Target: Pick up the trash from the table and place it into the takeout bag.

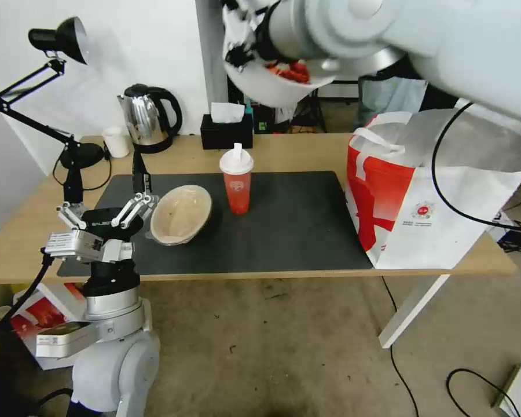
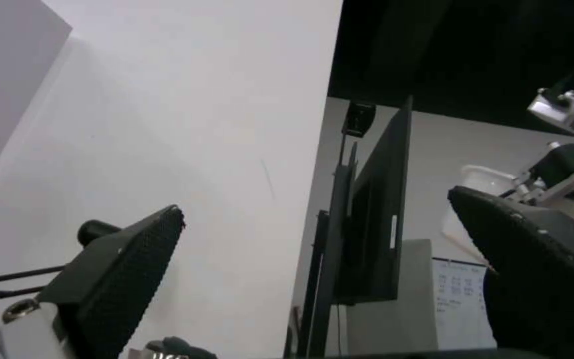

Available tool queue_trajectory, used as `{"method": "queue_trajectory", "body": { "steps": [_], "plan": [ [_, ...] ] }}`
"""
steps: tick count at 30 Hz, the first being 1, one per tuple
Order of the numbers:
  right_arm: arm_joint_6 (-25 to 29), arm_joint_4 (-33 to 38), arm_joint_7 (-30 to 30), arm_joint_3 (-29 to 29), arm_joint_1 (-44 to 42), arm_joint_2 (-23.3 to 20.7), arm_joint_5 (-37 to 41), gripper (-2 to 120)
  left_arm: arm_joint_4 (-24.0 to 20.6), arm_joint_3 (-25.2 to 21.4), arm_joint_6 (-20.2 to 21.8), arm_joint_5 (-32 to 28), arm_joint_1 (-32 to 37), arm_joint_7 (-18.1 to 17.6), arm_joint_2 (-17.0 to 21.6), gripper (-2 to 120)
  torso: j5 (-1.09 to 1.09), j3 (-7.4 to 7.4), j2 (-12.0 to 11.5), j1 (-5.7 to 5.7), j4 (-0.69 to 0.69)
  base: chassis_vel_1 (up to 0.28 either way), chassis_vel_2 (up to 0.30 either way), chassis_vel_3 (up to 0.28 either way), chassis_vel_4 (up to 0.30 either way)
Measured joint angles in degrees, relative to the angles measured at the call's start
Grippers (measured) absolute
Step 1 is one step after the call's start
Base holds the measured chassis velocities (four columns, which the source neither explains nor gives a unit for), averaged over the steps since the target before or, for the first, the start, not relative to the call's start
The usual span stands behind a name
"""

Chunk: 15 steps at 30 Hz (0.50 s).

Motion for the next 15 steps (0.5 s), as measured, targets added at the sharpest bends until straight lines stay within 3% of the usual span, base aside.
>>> {"method": "queue_trajectory", "body": {
  "steps": [15],
  "plan": [
    [-0.04, 3.51, 0.27, -1.84, -0.90, -10.57, 0.14, 0, 0.63, 0.82, -0.03, -0.09, -0.34, 0.04, 0.46, 100, 0.01, 0.00, 0.00, 0.00, 0.00, 0.000, 0.000, 0.000, 0.000]
  ]
}}
